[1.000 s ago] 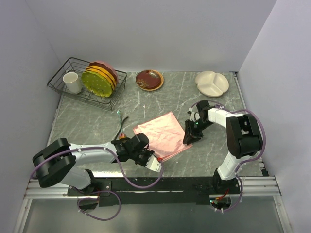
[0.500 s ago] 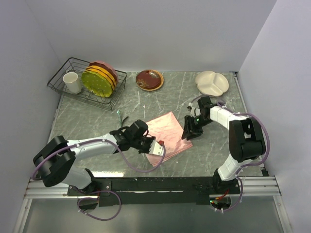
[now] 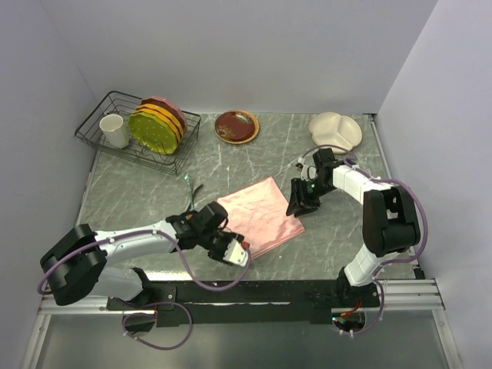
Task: Fold the napkin into a case and place the utensils inside
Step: Pick up the top corner of the square folded napkin from the center of the board.
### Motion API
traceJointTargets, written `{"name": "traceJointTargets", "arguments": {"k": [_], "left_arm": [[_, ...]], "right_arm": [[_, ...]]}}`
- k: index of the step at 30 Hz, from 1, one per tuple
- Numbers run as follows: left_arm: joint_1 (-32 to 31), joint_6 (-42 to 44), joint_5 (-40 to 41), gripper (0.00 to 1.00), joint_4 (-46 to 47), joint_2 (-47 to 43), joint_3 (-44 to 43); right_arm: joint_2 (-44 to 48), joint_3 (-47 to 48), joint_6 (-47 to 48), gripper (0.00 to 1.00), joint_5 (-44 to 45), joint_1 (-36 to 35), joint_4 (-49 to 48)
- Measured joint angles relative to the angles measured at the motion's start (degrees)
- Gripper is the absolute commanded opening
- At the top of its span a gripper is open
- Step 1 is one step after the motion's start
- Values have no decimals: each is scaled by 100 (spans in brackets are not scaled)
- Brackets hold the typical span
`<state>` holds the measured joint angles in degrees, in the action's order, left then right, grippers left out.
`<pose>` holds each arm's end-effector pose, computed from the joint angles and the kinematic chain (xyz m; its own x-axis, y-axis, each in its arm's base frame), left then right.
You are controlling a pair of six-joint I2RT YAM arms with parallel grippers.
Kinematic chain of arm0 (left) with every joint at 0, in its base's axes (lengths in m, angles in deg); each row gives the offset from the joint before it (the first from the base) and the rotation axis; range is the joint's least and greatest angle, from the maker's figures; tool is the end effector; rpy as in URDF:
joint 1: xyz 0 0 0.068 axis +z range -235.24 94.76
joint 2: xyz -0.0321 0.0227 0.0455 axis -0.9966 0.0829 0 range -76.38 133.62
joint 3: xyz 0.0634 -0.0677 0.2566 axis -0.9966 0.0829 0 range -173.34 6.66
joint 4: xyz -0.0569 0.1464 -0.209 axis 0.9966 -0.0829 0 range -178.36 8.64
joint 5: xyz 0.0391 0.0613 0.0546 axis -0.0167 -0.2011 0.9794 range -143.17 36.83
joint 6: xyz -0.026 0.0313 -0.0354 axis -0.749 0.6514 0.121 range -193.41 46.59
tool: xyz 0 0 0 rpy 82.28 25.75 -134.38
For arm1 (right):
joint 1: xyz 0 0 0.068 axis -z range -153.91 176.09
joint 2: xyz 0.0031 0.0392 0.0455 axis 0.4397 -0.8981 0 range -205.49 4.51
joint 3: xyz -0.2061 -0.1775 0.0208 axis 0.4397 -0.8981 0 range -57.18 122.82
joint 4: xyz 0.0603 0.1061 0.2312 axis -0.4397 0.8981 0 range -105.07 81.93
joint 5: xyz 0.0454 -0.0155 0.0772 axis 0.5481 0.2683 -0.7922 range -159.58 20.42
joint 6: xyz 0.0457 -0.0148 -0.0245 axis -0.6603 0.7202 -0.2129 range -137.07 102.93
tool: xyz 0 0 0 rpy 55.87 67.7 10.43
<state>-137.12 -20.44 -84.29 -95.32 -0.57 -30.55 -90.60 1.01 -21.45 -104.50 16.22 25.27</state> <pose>0.1384 -0.2061 0.1805 0.3973 0.6008 -0.6937 0.9137 -0.3292 0.2383 0.2903 0.0711 0.1766 -0.9783 -0.1067 -0.1774 -0.1909 0.7966 0.5736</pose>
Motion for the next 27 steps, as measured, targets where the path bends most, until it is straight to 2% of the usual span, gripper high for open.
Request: {"name": "traceJointTargets", "arguments": {"k": [4,12,15,18,22,27], "left_arm": [[-367,-28,136,45,96,-109,330],[-577,-4,494,42,540,111,487],[-621,15,560,34,682,214,507],[-636,42,577,22,787,238,525],[-645,76,616,1,905,240,538],[-623,90,640,1,938,232,531]], "right_arm": [[-44,0,-4,48,-4,0,0],[-142,-2,-26,49,-13,0,-2],[-142,-13,-31,49,-15,0,-2],[-142,-37,-46,49,-17,0,-7],[-142,-52,-48,49,-20,0,-7],[-142,-52,-50,50,-24,0,-4]]}}
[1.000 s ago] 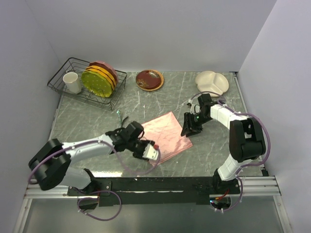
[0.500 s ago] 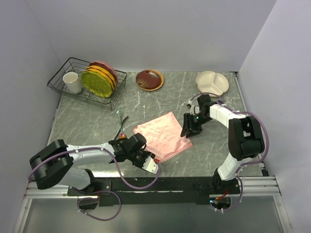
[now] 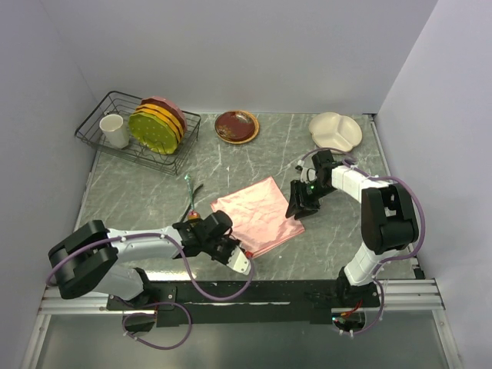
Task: Fold the napkin into a case and place the utensils inside
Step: Pick up the top corner of the square folded napkin from the center of the board, then fold the top corner of the square-folded napkin at the center of the board.
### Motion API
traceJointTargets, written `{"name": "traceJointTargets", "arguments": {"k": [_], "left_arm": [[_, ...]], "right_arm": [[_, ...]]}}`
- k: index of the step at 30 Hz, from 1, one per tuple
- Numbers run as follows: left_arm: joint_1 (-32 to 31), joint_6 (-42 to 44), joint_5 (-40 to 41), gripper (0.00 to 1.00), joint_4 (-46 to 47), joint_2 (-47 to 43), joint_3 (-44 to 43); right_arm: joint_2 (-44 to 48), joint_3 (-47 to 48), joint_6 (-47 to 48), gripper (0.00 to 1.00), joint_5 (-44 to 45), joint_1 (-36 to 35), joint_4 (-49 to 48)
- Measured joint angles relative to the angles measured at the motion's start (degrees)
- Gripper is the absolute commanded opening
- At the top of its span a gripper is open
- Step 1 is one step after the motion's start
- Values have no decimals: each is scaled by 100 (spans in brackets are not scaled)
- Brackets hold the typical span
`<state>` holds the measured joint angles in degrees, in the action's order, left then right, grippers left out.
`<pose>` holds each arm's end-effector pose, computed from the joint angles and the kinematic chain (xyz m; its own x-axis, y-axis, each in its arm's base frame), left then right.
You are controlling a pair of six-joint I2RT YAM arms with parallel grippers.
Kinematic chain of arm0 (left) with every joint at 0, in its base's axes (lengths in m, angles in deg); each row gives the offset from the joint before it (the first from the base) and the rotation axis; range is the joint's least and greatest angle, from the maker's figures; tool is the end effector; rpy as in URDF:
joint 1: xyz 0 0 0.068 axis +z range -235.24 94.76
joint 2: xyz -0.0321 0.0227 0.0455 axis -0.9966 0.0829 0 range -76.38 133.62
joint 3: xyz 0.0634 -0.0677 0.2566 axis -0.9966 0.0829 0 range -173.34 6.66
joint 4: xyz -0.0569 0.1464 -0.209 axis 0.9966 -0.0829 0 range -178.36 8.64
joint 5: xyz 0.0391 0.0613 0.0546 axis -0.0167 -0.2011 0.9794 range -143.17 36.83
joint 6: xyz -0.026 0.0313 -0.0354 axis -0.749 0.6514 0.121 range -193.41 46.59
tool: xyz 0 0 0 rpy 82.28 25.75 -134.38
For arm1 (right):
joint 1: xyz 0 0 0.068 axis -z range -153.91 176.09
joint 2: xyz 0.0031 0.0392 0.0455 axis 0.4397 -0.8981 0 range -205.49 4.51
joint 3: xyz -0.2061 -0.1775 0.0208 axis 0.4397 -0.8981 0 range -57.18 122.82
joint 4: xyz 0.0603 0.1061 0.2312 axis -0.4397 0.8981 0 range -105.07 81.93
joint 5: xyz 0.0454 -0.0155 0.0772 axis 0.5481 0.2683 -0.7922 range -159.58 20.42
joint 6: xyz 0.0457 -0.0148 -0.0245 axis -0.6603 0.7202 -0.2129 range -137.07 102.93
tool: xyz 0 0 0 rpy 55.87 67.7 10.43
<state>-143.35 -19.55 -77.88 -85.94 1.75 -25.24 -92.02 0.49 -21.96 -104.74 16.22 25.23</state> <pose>0.1172 -0.2163 0.1540 0.4941 0.5946 -0.6343 0.8679 -0.3806 0.3193 0.2900 0.0712 0.1675 -0.9851 -0.1007 -0.1393 -0.1635 0.7983 0.5796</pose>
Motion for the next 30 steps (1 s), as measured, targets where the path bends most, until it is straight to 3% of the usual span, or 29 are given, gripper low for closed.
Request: {"name": "traceJointTargets", "arguments": {"k": [8,17,30], "left_arm": [[651,-37,-345,1,-341,155,-866],[1547,-638,-748,1,-433,1676,-2671],[2015,-1220,-844,1,-498,3434,-4470]], "right_arm": [[-4,26,2,53,-35,28,4],[-61,299,4,54,-98,254,48],[-107,728,24,53,-153,564,153]]}}
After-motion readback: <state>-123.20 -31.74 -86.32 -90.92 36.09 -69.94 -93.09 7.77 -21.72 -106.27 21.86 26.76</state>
